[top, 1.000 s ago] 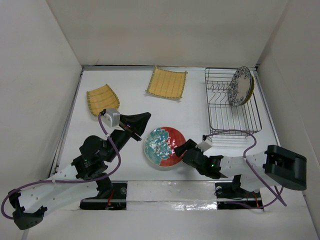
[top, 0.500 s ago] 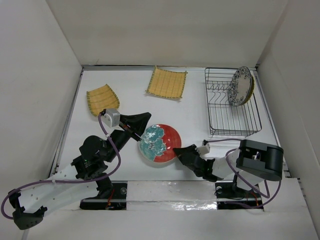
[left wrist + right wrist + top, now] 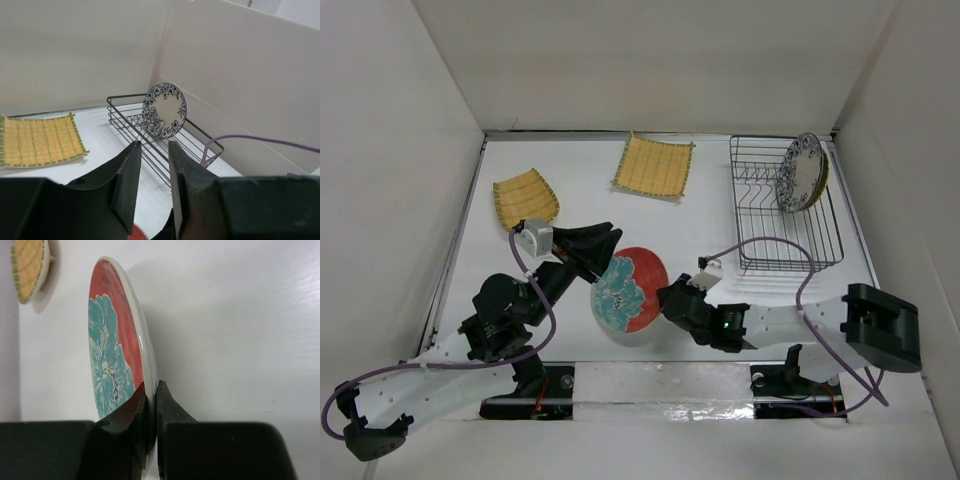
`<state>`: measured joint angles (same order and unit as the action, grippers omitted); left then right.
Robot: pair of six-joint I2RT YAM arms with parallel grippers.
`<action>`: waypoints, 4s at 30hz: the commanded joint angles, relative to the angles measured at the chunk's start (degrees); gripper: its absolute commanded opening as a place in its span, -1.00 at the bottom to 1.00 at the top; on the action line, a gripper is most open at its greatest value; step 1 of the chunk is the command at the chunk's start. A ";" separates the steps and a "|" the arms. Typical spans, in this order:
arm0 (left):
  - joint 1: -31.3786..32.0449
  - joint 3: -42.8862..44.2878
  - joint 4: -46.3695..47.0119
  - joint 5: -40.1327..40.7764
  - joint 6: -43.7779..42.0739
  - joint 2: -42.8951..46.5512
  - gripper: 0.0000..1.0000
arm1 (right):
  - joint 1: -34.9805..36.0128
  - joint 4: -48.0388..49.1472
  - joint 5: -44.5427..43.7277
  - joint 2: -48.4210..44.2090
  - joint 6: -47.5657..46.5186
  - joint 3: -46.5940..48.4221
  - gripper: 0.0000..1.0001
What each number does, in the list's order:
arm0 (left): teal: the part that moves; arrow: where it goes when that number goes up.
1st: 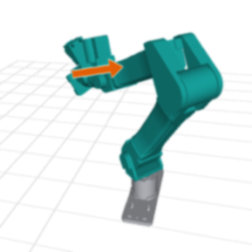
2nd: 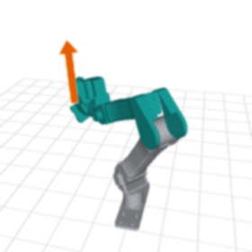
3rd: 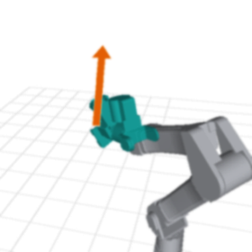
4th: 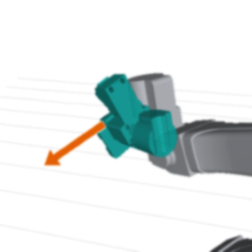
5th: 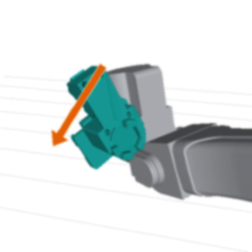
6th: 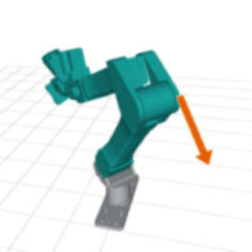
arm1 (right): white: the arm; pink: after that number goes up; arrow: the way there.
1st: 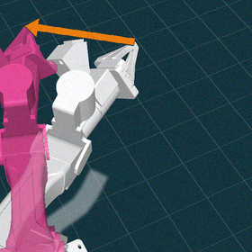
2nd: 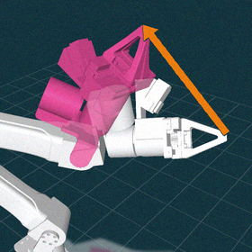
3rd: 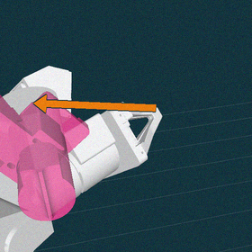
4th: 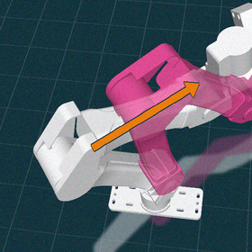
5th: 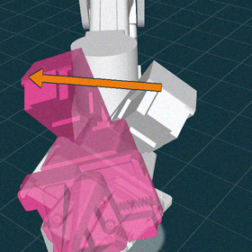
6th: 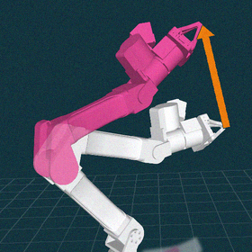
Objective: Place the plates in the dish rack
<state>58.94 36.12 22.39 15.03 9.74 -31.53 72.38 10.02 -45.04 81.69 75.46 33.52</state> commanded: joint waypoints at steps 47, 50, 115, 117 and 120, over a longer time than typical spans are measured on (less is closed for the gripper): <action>0.30 0.27 2.48 -0.09 -0.60 0.59 -0.31 | -67.28 -0.35 13.84 5.14 -100.77 53.23 -1.00; 0.30 0.18 2.57 0.00 -0.68 0.85 -0.31 | -67.90 -1.76 12.87 6.37 -100.33 53.67 -1.00; 0.30 -0.26 3.01 5.27 0.02 4.02 -1.00 | -31.08 5.53 26.47 14.24 -47.98 41.01 -1.00; 0.30 -0.43 3.27 5.98 0.11 4.54 -1.00 | -28.71 7.37 29.11 19.27 -44.80 45.04 -1.00; 0.30 -0.52 3.36 6.24 0.02 4.81 -1.00 | -25.55 8.70 32.81 29.03 -40.40 52.48 -1.00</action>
<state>58.94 36.10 22.74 19.94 9.67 -27.29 44.71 12.82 -16.36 106.69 27.55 78.96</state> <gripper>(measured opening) 0.003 0.009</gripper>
